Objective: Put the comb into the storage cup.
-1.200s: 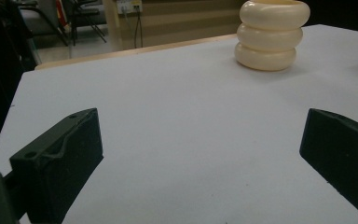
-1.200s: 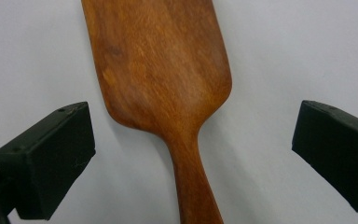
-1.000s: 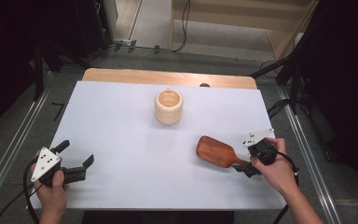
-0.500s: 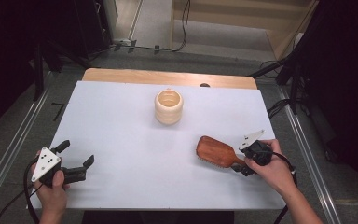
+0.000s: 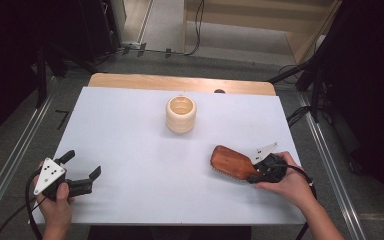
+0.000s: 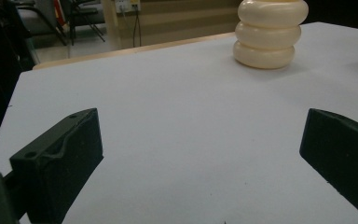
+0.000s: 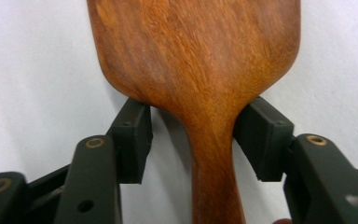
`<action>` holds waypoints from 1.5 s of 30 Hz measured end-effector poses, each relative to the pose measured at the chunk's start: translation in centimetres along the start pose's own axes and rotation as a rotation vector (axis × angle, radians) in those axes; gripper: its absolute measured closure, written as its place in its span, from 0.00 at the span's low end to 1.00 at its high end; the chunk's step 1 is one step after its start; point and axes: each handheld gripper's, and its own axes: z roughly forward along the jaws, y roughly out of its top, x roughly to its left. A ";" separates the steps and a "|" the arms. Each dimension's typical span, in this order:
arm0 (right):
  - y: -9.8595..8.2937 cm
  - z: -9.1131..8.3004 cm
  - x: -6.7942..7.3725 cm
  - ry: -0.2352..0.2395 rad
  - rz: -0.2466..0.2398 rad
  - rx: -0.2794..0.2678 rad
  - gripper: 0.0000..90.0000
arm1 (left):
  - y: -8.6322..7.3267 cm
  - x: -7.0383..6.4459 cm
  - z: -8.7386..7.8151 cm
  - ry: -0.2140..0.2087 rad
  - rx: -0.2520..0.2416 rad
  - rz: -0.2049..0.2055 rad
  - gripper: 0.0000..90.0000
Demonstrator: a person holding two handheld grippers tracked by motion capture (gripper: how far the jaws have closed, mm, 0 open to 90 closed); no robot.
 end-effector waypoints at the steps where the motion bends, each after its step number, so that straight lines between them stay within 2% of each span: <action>1: -0.1 0.0 -0.1 0.011 0.007 -0.005 0.52 | 0.0 0.0 0.0 0.000 0.000 0.000 0.00; 3: -0.1 0.0 -0.2 0.011 0.002 -0.005 0.54 | 0.0 0.0 0.0 0.000 0.003 0.001 0.00; 4: -0.1 0.0 -0.3 0.009 0.005 -0.007 0.64 | 0.0 0.0 0.0 0.000 0.003 0.002 0.00; 5: -0.1 0.0 -0.3 0.009 0.005 -0.007 0.64 | 0.0 0.0 0.0 0.000 0.003 0.001 0.00; 6: -0.1 -0.1 -0.3 0.008 0.008 -0.006 0.70 | 0.0 0.0 0.0 0.000 0.003 0.001 0.00; 10: -0.1 -0.1 -0.2 0.007 -0.001 -0.011 0.76 | 0.0 0.0 0.0 0.000 0.003 0.001 0.00; 17: -0.1 -0.2 0.1 -0.008 0.009 -0.018 0.77 | 0.0 0.0 0.1 0.002 0.004 0.001 0.00; 21: -0.4 -0.1 0.4 -0.006 0.043 -0.047 0.77 | 0.0 0.0 0.0 -0.007 -0.004 0.000 0.00; 27: -0.3 -0.1 0.7 -0.016 0.072 -0.062 0.77 | 0.0 0.0 0.0 -0.007 -0.005 0.000 0.00; 28: -0.3 0.0 0.7 -0.015 0.061 -0.069 0.77 | 0.0 0.0 0.0 -0.007 -0.005 0.000 0.00; 45: 1.0 -0.3 1.5 -0.010 0.070 -0.176 0.77 | 0.0 0.0 0.0 -0.007 -0.005 0.000 0.00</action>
